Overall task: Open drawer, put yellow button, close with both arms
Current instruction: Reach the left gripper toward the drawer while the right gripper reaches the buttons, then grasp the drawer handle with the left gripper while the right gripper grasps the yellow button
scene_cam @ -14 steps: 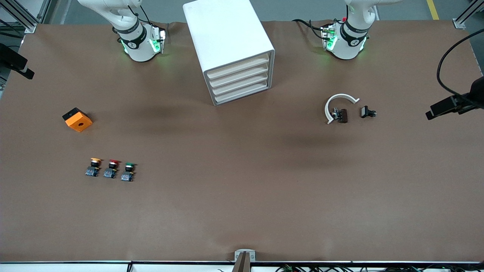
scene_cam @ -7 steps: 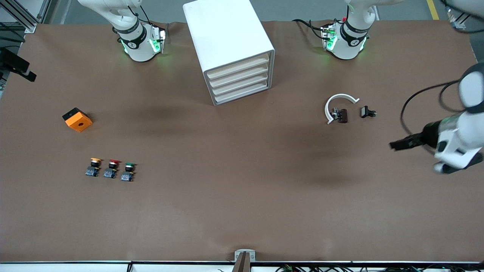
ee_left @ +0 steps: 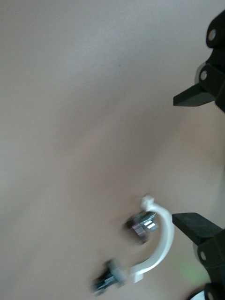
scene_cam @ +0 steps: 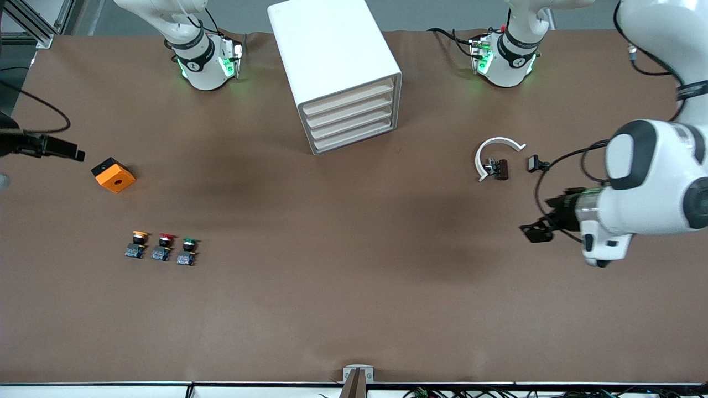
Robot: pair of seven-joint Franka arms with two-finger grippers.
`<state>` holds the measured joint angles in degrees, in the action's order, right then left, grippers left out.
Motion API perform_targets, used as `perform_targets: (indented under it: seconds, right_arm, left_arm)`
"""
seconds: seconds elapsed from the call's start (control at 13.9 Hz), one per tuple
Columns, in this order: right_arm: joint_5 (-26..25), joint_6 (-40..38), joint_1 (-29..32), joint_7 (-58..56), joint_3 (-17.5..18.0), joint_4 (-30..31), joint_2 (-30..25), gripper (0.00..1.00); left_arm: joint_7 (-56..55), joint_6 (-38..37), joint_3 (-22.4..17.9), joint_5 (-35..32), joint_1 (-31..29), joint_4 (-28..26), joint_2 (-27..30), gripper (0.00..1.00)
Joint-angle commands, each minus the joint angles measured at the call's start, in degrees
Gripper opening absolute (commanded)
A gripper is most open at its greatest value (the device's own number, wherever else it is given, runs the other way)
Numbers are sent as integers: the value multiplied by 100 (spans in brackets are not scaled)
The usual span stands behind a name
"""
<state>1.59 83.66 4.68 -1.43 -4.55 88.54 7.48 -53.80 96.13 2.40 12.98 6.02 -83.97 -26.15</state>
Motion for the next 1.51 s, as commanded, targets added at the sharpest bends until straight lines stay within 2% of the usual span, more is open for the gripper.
perform_targets:
  seconds: [0.0,0.22,0.43,0.65,0.86,1.15,1.29,1.44]
  right_arm:
    - [-229,281,173,-33,51,-198,157,100]
    - [-19,947,534,-50,60,153,437,100]
    - [-27,1792,517,-41,59,523,639,100]
    - [-71,2976,508,-15,59,1251,693,100]
    - [-71,3900,490,-6,59,1682,938,100]
    - [-71,5087,481,29,68,1736,1736,100]
    - [-36,5466,481,38,68,1728,2001,100]
    - [-1,5914,429,81,86,1728,2282,100]
  left_arm:
    - [-1199,-549,6,467,250,153,-276,100]
    - [-2246,-1174,94,1013,409,162,-417,100]
    - [-2984,-1693,155,1663,506,485,-1013,100]
    - [-4564,-2053,418,2189,497,496,-1366,100]
    - [-5744,-2616,454,2787,514,496,-1717,100]
    - [-6677,-3072,463,3525,716,444,-2122,100]
    - [-6749,-3441,472,3790,891,426,-2236,100]
    - [-6784,-3505,463,4019,1041,347,-2246,100]
